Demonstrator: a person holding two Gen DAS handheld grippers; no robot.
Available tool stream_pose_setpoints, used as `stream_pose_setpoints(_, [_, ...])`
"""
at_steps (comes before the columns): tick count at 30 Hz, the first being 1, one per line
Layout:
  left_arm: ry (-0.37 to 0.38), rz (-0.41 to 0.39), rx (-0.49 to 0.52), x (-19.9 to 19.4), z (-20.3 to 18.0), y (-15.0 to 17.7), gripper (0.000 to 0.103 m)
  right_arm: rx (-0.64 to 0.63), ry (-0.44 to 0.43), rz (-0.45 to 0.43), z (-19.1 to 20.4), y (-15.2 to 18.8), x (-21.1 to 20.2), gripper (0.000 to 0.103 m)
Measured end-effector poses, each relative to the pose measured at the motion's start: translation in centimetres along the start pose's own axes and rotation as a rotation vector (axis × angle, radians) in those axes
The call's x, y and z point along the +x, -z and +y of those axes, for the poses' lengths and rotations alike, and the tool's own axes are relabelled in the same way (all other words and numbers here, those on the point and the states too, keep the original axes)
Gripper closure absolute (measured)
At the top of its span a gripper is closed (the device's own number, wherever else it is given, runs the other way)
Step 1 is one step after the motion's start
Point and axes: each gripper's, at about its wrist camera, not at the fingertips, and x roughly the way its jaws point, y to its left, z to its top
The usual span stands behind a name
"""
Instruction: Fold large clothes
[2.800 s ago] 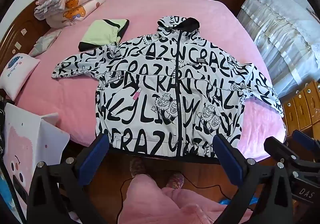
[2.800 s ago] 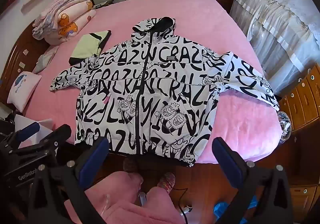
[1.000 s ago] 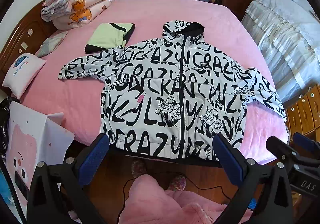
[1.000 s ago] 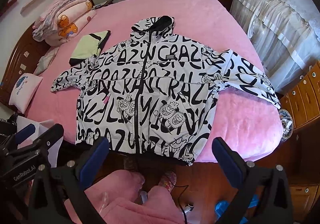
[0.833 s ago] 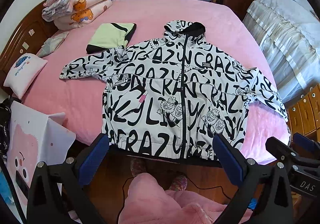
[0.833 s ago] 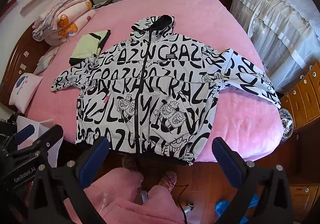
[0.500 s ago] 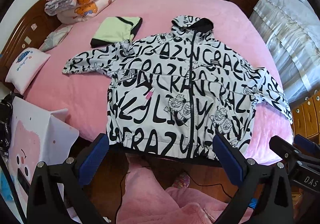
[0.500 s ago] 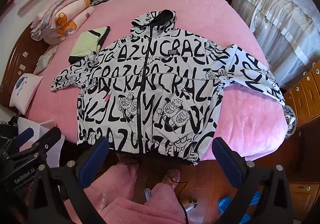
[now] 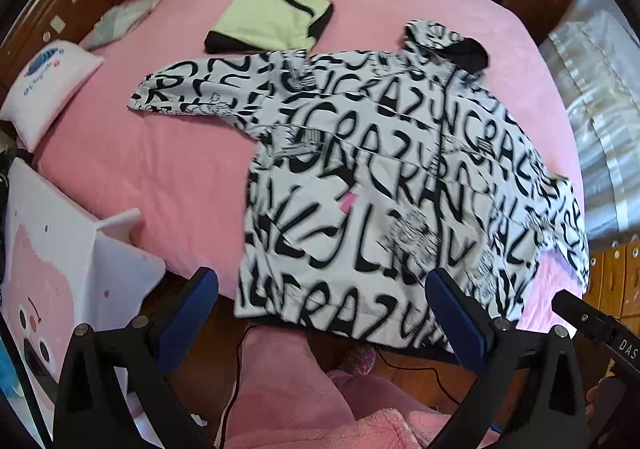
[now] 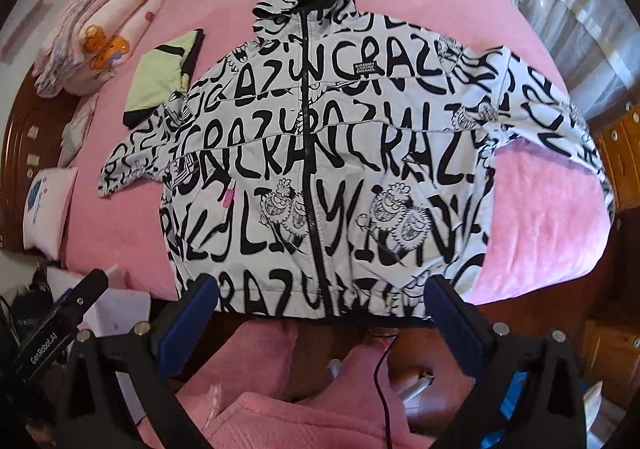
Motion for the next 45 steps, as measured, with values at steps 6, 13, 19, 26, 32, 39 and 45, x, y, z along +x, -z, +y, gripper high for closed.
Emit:
stream_pose_setpoints(6, [0.024,0.069,-0.018,2.8,6.1,-5.8,0.001,0.146,-0.001,0.074,4.5,-3.0,3.2,0.0])
stream_pose_setpoints(13, [0.075,0.145,-0.083,6.5,14.1,-12.1,0.001,0.269,0.021,0.115,10.5,-5.0,6.0,0.0])
stream_pose_setpoints(19, [0.076,0.182,-0.101,11.2,20.3,-17.2,0.001,0.262,0.073,0.104,16.3,-6.8,8.5,0.0])
stream_pose_setpoints(26, [0.108,0.185,-0.287,19.4,27.4,-21.0,0.001,0.125,0.131,0.082,22.2,-7.4,11.1,0.0])
stream_pose_setpoints(32, [0.09,0.094,-0.455,25.6,33.3,-23.2,0.002,-0.111,0.153,0.084,27.1,-7.7,15.5,0.0])
stream_pose_setpoints(39, [0.034,0.024,-0.637,31.5,39.4,-24.4,0.002,-0.223,0.126,0.13,30.0,-7.7,20.1,0.0])
stream_pose_setpoints(45, [0.101,-0.046,-0.803,34.7,43.2,-23.8,0.002,-0.212,0.155,0.187,29.8,-7.3,22.3,0.0])
